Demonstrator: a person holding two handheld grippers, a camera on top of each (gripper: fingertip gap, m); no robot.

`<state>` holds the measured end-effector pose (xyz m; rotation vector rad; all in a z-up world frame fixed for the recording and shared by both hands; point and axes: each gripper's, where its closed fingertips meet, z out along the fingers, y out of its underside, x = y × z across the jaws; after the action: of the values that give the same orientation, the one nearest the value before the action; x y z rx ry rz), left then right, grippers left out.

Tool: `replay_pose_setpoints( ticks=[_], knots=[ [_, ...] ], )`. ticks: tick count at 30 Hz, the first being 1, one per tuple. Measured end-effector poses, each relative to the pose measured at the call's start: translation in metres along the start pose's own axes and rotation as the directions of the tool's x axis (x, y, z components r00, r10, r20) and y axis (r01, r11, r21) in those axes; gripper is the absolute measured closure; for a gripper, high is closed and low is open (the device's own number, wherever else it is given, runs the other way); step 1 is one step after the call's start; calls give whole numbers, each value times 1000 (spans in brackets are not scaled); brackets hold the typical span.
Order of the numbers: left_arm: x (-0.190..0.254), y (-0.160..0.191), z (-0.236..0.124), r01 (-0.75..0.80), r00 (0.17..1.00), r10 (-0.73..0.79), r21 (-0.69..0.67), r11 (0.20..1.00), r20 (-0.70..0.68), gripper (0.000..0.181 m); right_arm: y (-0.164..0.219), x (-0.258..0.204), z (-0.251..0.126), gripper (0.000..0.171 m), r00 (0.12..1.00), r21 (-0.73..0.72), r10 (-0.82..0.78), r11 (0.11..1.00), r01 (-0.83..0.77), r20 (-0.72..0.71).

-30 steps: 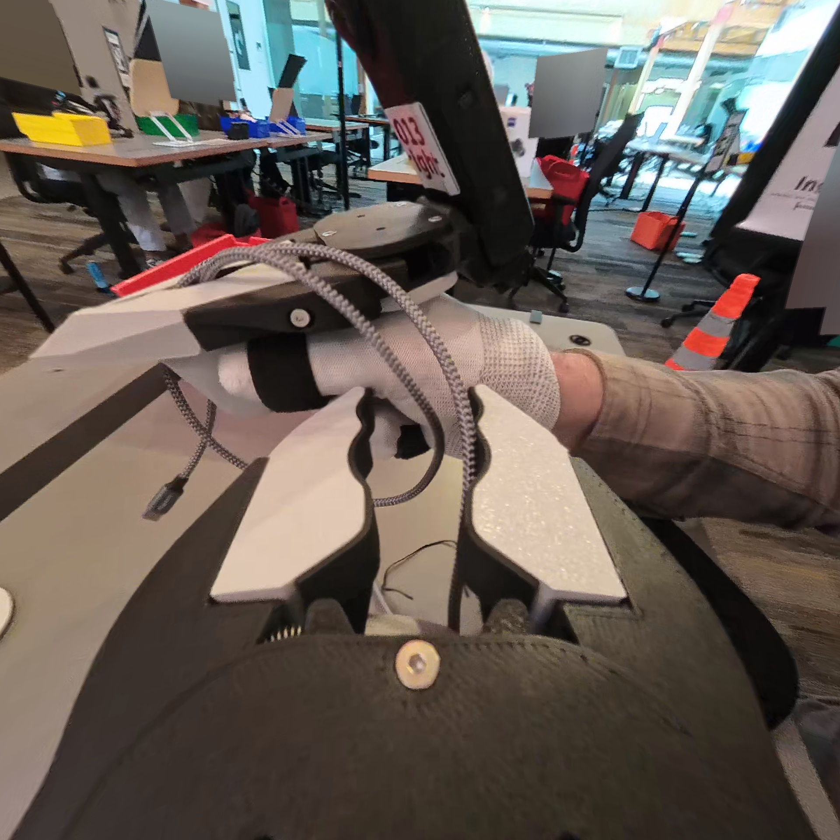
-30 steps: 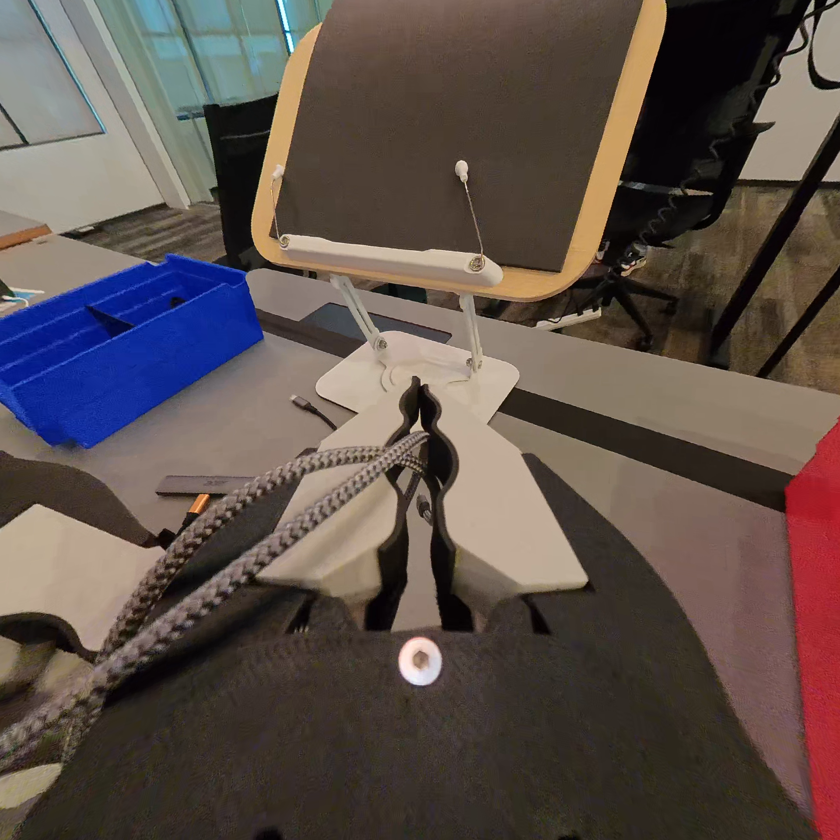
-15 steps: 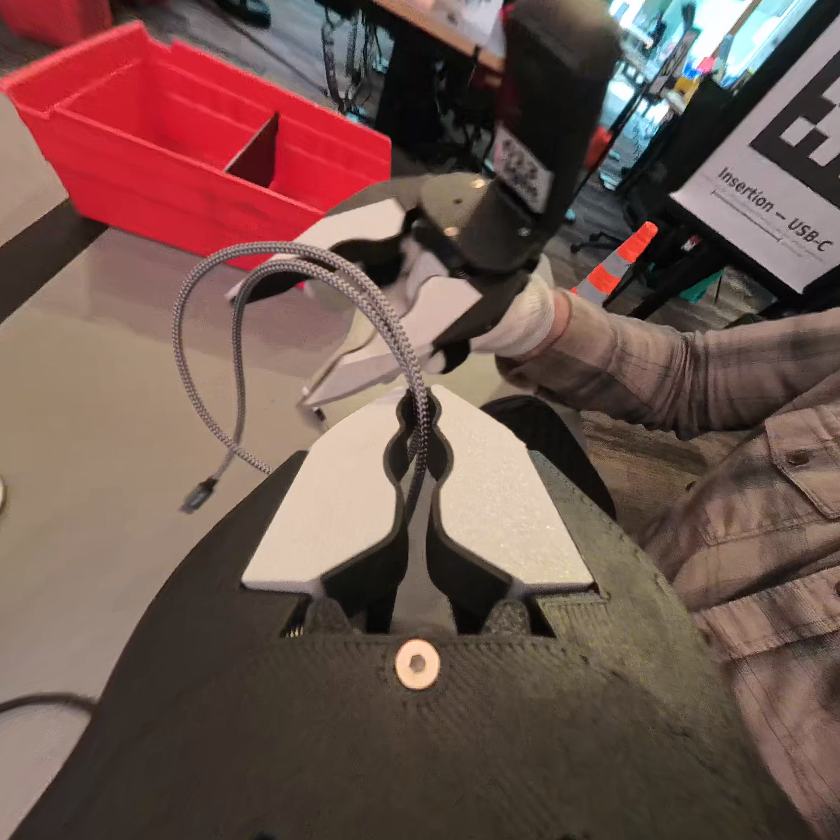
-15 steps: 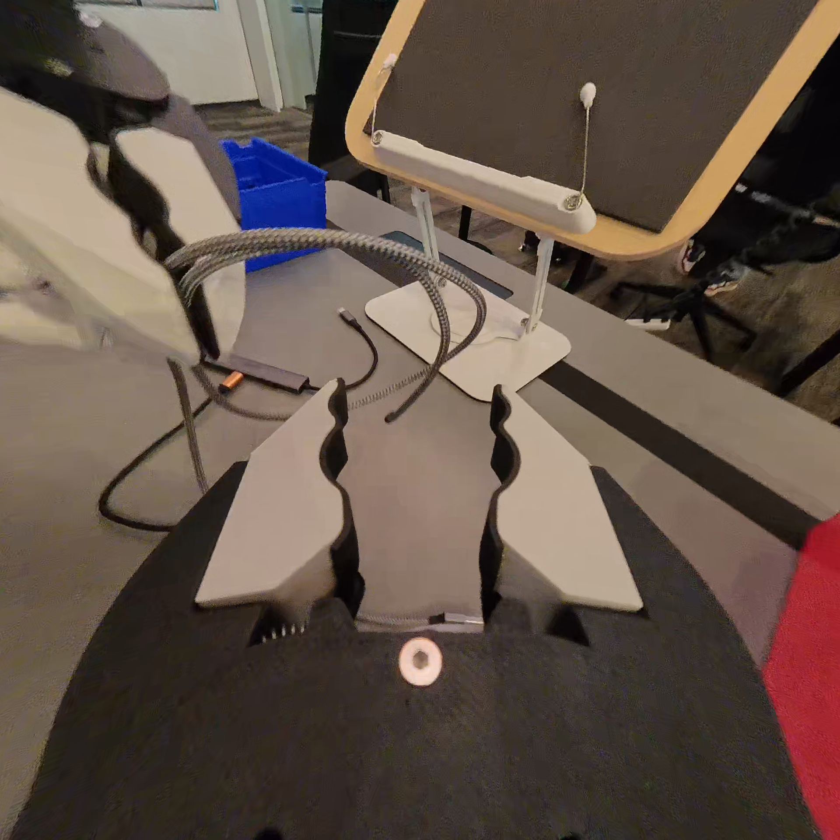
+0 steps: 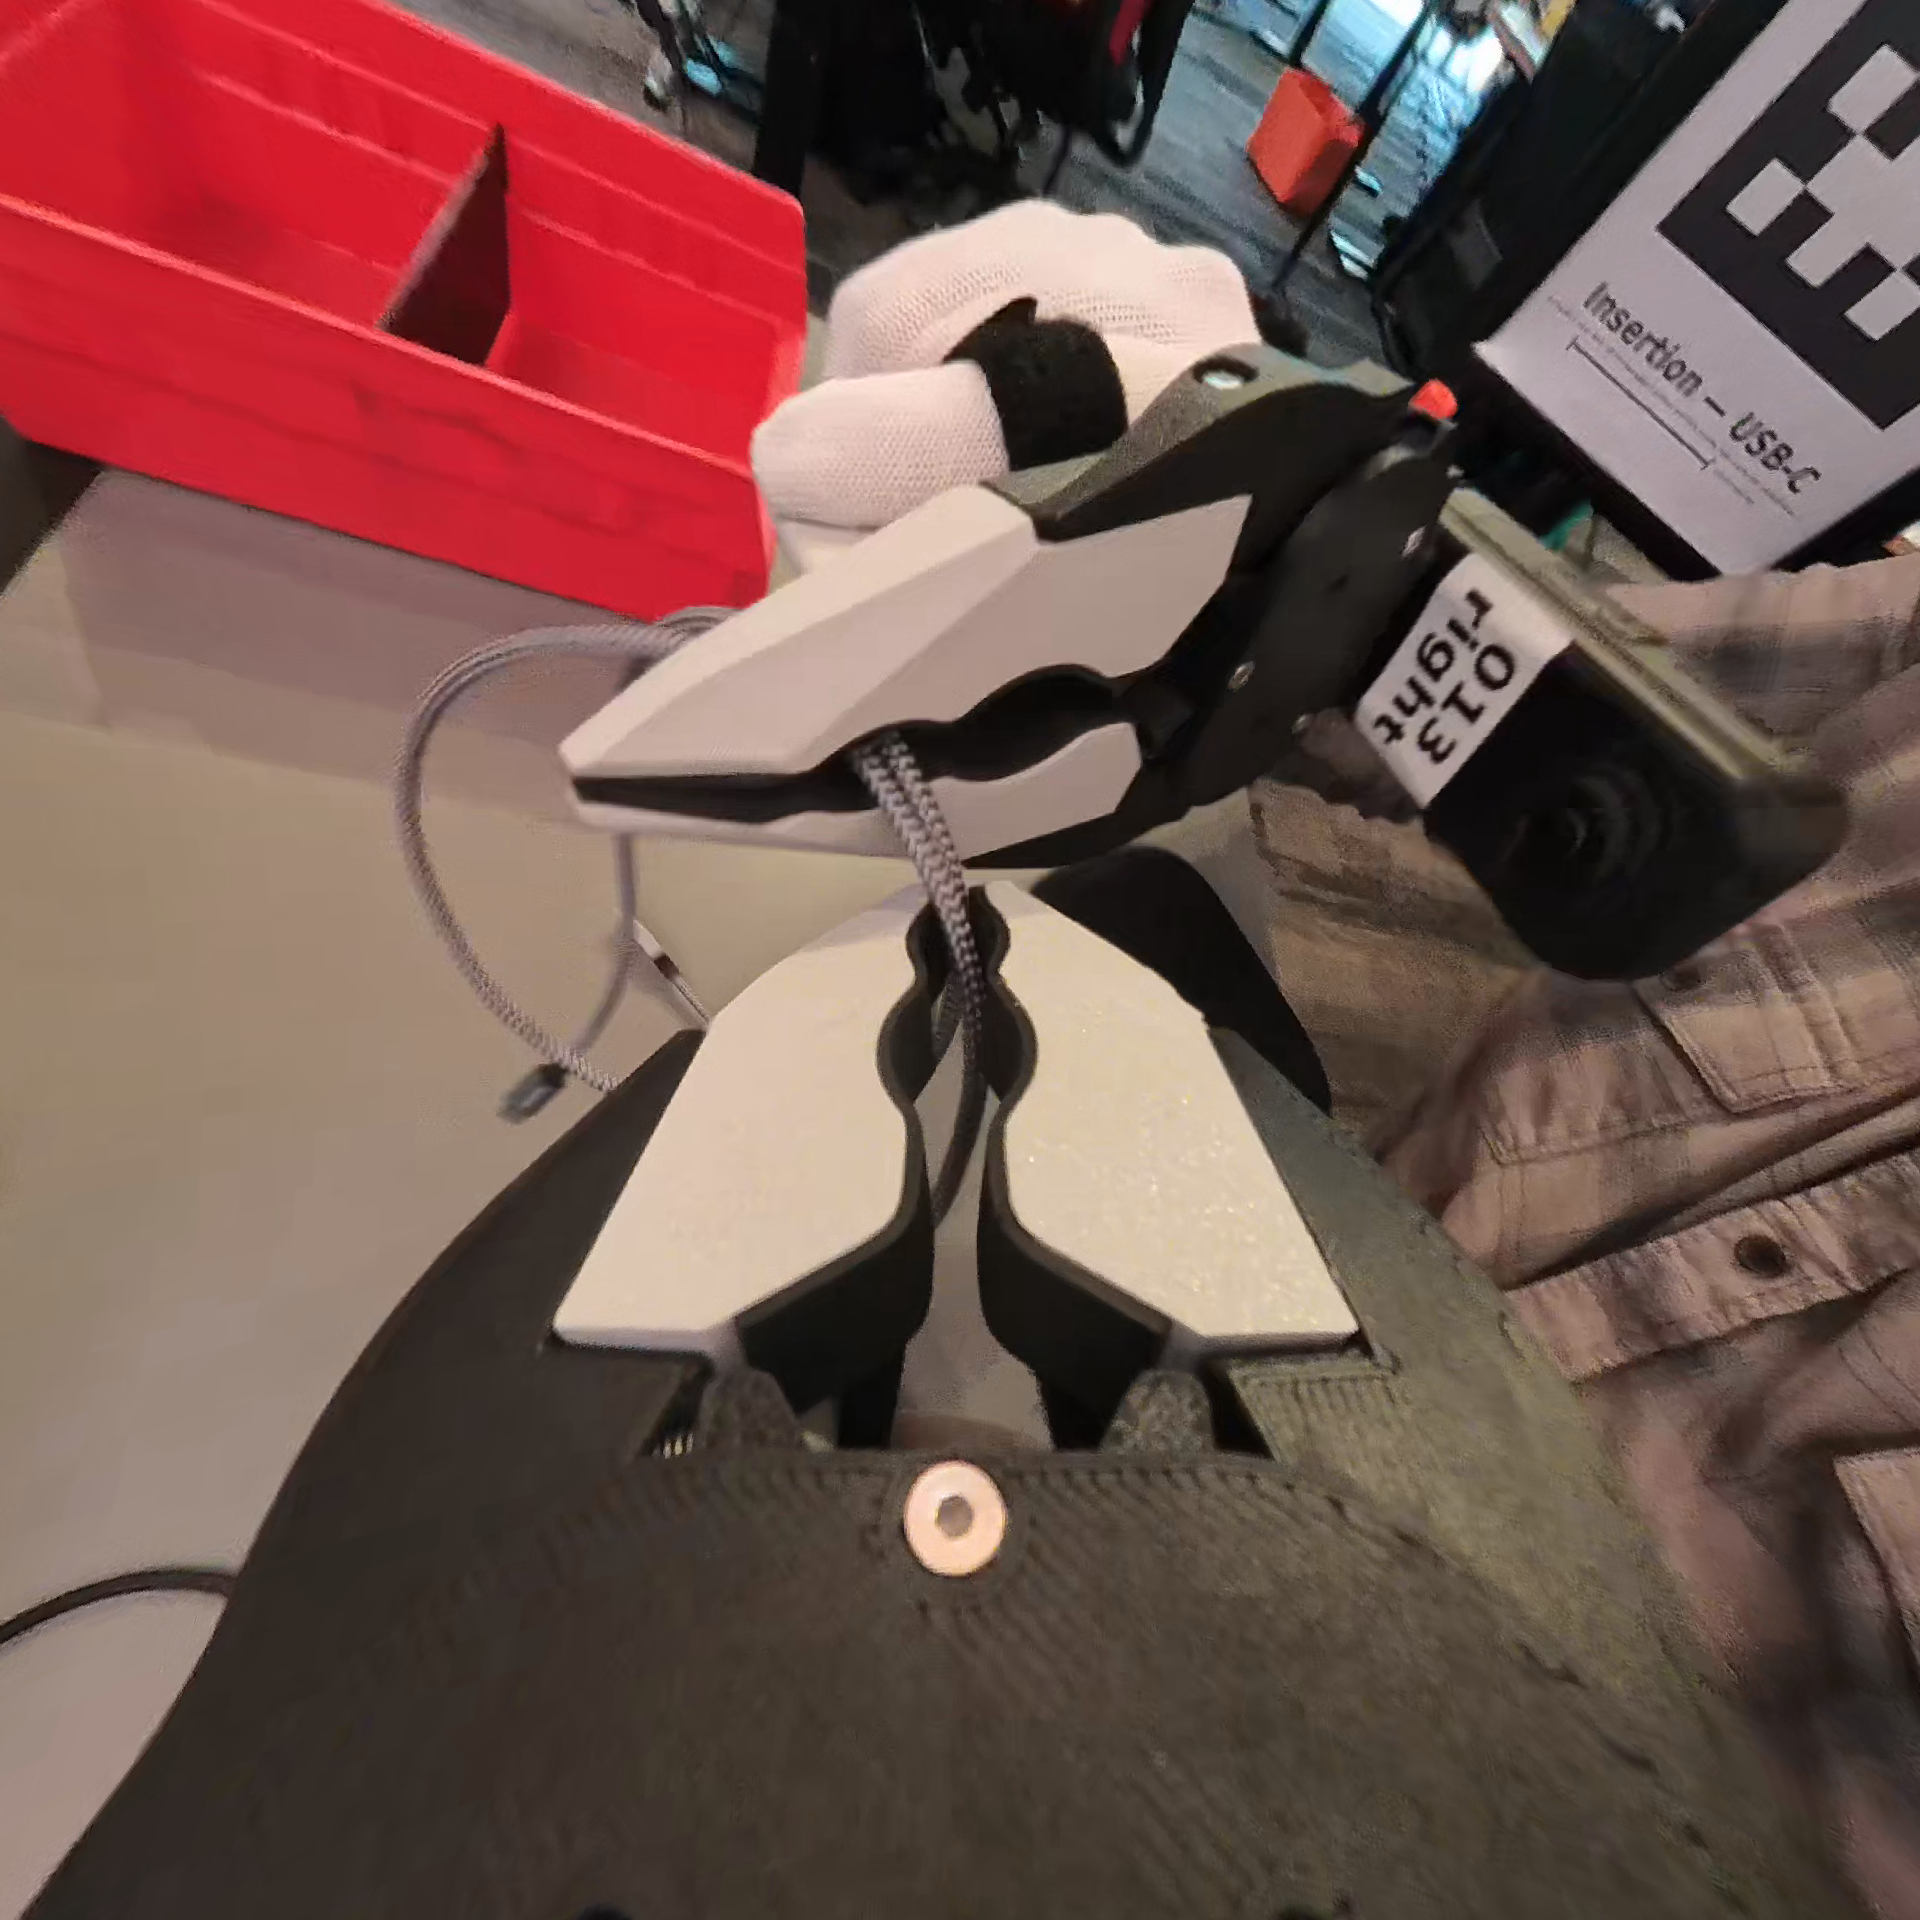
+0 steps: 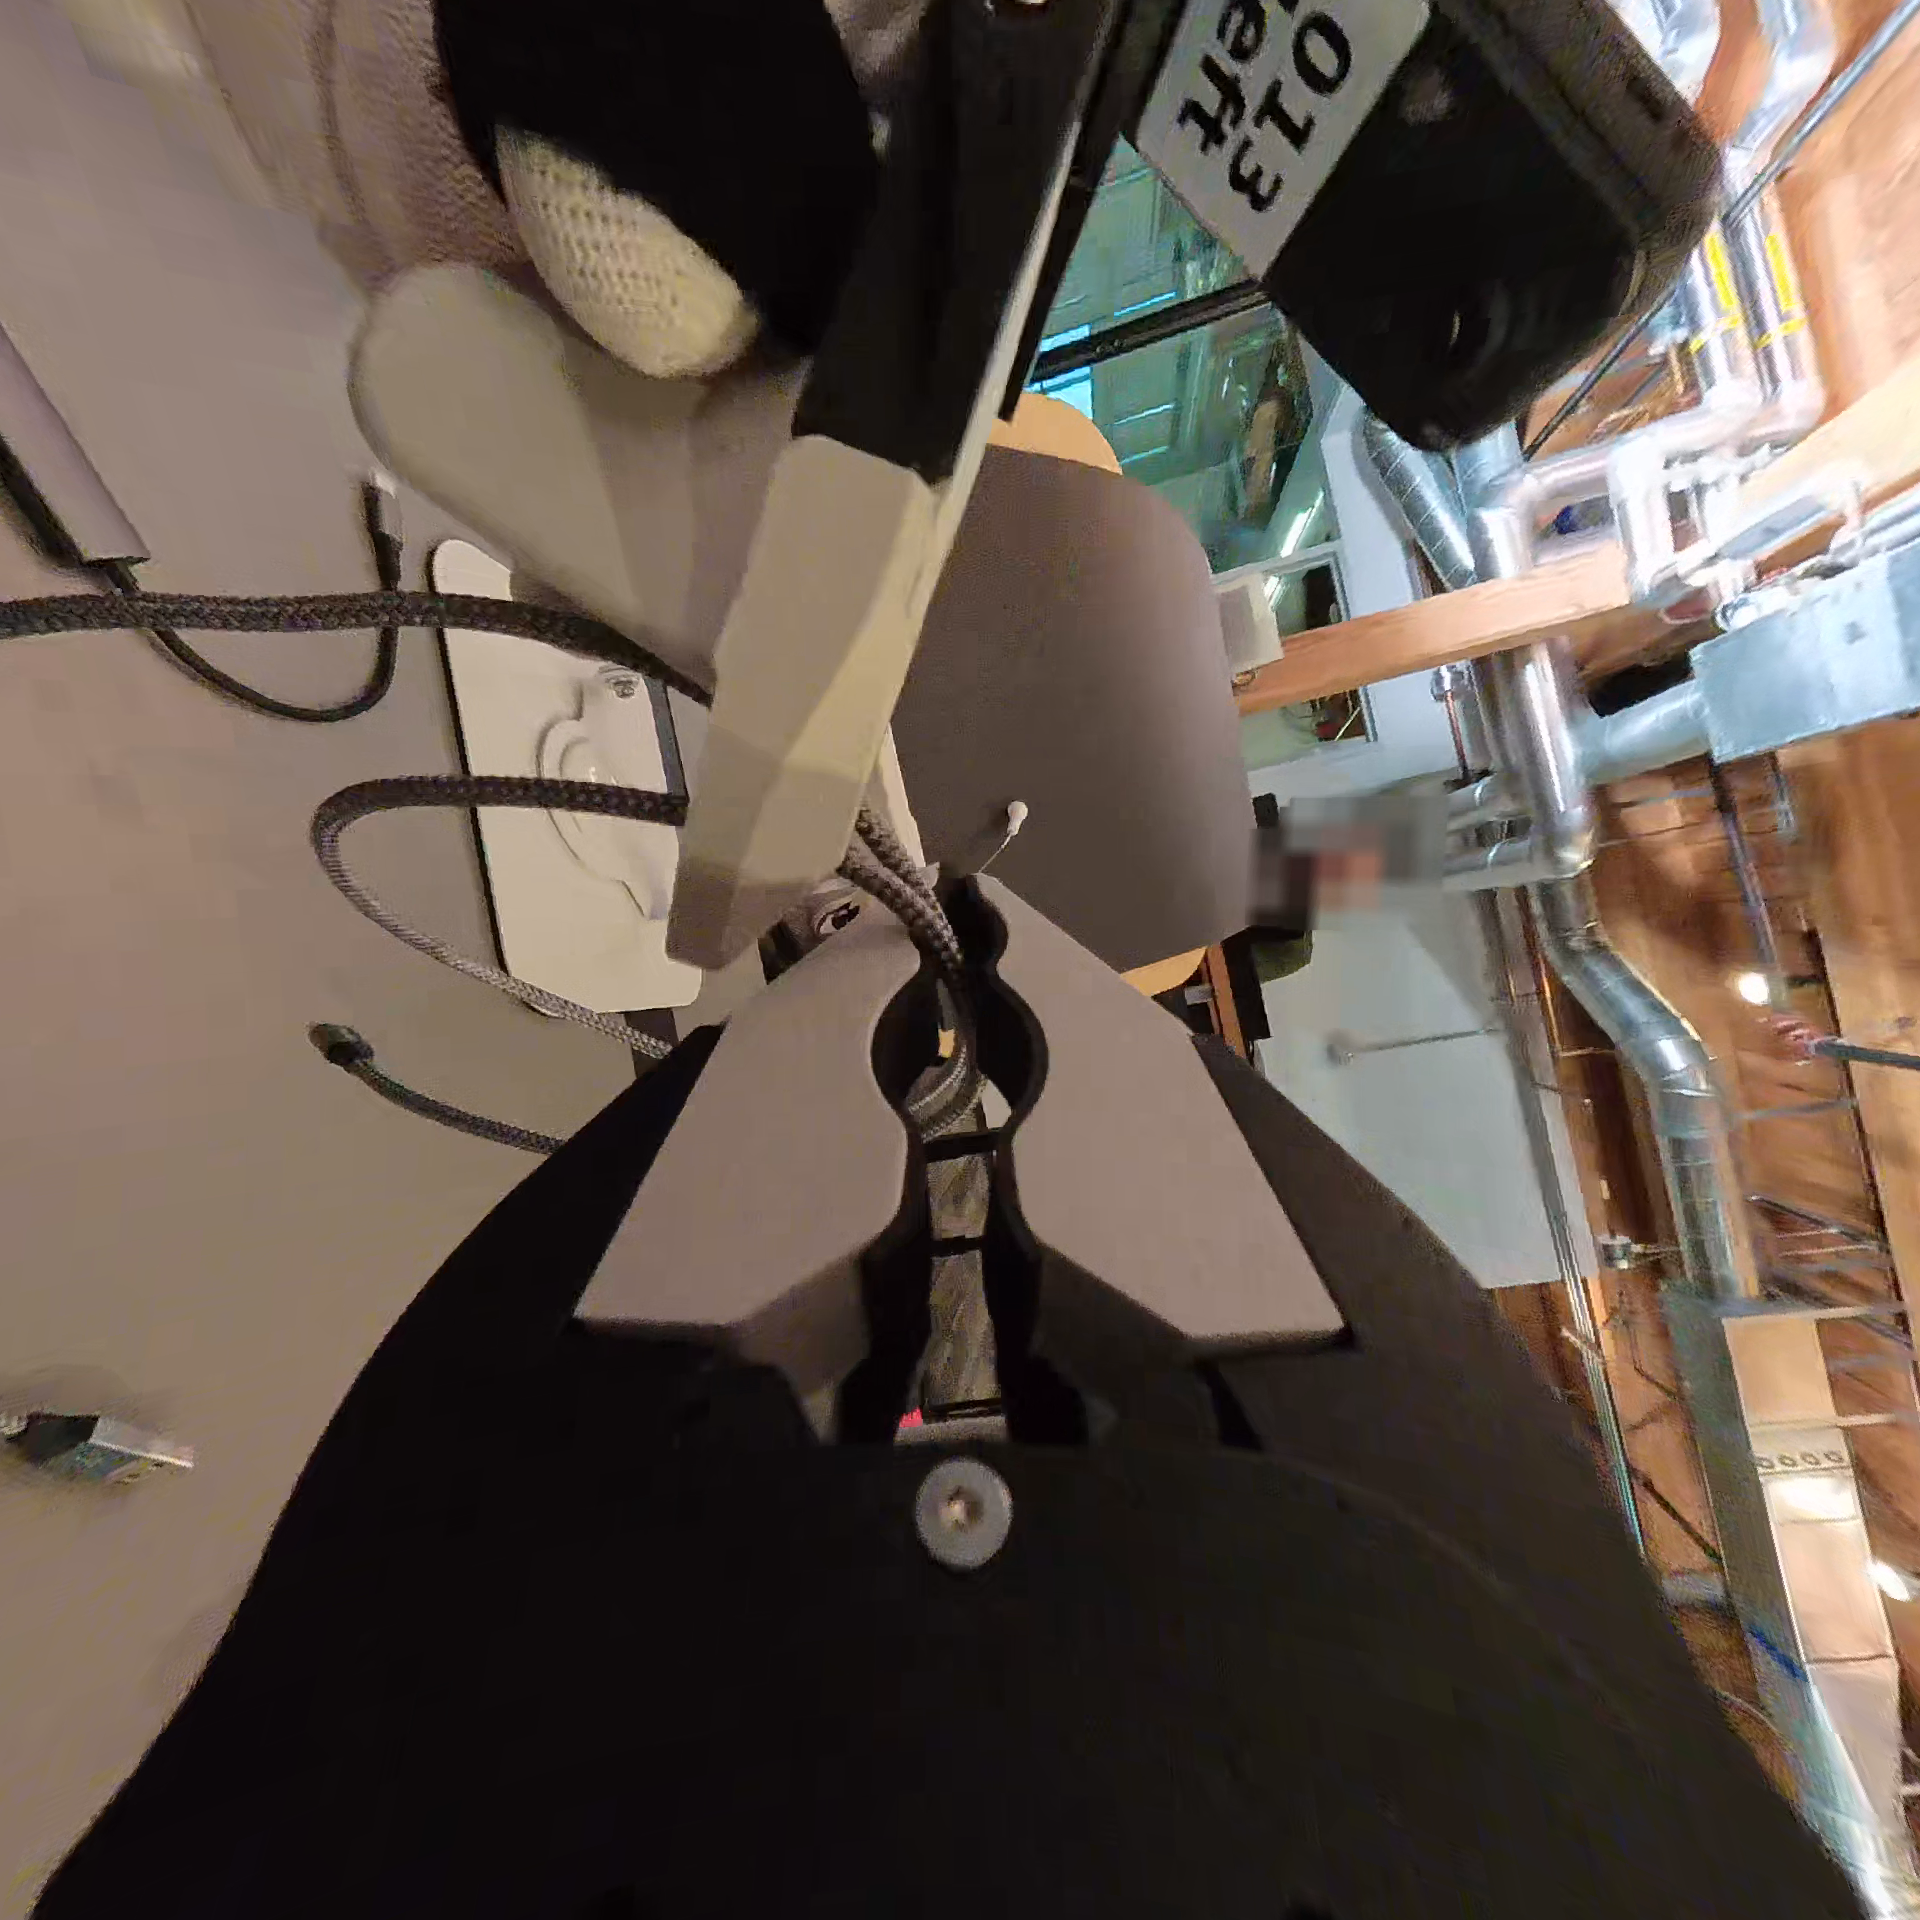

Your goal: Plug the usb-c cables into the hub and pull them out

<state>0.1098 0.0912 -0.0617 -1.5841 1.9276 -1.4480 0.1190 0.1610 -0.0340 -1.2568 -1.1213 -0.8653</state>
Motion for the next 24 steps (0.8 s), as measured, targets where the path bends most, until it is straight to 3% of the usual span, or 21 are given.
replay_pose_setpoints(
  ticks=[2, 6, 9, 16, 19, 23, 24],
  knots=[
    [-5, -8, -7, -24, 999, 22, 57, 998, 45, 171, 7, 9, 1, 171, 997, -28, 79, 997, -78, 24],
    [-8, -18, -29, -118, 984, 87, 205, 972, 156, 129, 21, 39, -2, 171, 945, -25, 323, 946, -323, 44],
    [-9, -8, -42, -156, 974, 94, 311, 937, 205, 121, 33, 62, -2, 171, 867, -26, 495, 869, -494, 51],
    [-39, 48, 7, -150, 953, 63, 280, 948, 295, 104, 58, 91, 4, 171, 673, -85, 739, 673, -735, 35],
    [-50, 58, 34, -165, 935, 78, 230, 959, 346, 110, 61, 96, 6, 171, 566, -86, 824, 566, -820, 34],
    [-63, 69, 58, -154, 920, 77, 174, 973, 384, 135, 60, 103, 6, 171, 459, -67, 887, 461, -885, 46],
    [-65, 71, 60, -148, 918, 69, 177, 973, 391, 150, 59, 107, 5, 171, 430, -50, 901, 433, -900, 56]
  ],
)
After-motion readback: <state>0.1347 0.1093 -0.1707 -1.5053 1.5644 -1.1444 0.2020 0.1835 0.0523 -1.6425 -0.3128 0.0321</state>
